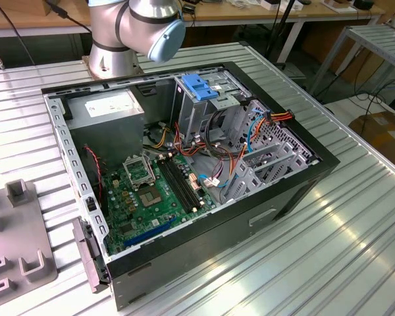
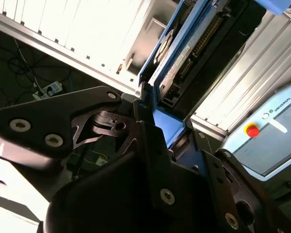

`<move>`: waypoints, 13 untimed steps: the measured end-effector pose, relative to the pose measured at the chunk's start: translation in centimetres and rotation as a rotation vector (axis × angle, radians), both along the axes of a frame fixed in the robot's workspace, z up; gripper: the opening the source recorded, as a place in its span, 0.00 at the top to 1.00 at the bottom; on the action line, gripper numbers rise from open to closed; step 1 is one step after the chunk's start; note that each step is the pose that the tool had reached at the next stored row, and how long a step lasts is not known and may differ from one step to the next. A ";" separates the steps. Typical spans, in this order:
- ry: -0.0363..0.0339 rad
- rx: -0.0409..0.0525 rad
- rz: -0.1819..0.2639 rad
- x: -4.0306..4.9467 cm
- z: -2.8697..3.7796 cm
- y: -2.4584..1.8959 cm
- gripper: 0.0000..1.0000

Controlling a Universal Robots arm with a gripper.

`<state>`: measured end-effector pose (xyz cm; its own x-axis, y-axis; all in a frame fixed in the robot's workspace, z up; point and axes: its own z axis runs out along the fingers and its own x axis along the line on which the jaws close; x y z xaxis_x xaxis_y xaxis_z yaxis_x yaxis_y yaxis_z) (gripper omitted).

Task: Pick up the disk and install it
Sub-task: 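Pick up the disk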

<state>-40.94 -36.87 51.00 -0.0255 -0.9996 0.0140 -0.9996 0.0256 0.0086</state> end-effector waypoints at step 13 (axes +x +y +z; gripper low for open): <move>0.0001 0.0000 0.000 1.95 0.00 0.00 0.63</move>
